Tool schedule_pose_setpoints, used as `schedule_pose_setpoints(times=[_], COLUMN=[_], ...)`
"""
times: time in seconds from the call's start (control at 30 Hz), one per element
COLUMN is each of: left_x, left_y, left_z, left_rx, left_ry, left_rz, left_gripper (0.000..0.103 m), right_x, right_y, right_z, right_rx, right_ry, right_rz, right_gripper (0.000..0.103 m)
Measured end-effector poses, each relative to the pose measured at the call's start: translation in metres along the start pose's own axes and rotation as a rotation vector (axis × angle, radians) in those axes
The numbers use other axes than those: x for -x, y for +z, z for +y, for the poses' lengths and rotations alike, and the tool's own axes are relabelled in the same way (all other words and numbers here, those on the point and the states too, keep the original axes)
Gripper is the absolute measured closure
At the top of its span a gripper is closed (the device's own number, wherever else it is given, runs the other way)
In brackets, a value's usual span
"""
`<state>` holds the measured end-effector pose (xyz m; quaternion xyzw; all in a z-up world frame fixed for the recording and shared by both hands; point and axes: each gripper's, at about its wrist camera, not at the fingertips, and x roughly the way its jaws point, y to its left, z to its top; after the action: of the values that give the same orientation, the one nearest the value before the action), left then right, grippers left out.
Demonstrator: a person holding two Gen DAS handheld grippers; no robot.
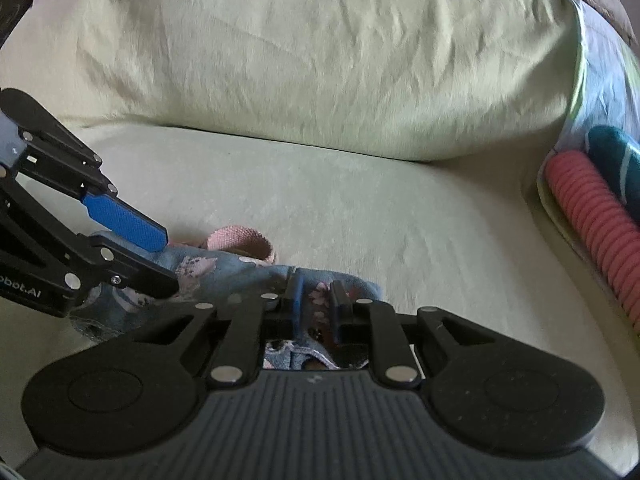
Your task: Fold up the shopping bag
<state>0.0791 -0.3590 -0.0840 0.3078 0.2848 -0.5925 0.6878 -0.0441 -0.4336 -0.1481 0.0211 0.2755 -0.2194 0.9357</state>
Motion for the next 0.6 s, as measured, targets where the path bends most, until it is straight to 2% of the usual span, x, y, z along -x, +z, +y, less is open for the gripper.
schedule_pose_setpoints(times=[0.1,0.23,0.33,0.4,0.47,0.6], left_x=[0.003,0.005,0.004,0.005,0.004,0.002], left_y=[-0.001,-0.002,-0.002,-0.002,-0.003,-0.002], left_z=[-0.001,-0.002,-0.001,0.0,-0.001,-0.003], left_rx=[0.002,0.003,0.003,0.0,-0.005,-0.01], left_ry=[0.0,0.003,0.0,-0.003,-0.004,0.004], left_rz=[-0.001,-0.001,-0.001,0.001,0.001,0.002], left_gripper=[0.065,0.065,0.065,0.065,0.065,0.065], right_x=[0.006,0.033,0.05,0.047,0.03,0.017], right_y=[0.007,0.015,0.009,0.003,-0.006,-0.017], right_z=[-0.005,-0.019,-0.009,-0.003,0.002,0.01], right_rx=[-0.014,-0.141,-0.133,-0.123,-0.114,-0.04], right_ry=[0.029,0.037,0.046,0.047,0.039,0.013], right_rz=[0.007,-0.02,-0.083,-0.095,-0.042,-0.05], right_gripper=[0.09,0.089,0.09,0.09,0.092,0.092])
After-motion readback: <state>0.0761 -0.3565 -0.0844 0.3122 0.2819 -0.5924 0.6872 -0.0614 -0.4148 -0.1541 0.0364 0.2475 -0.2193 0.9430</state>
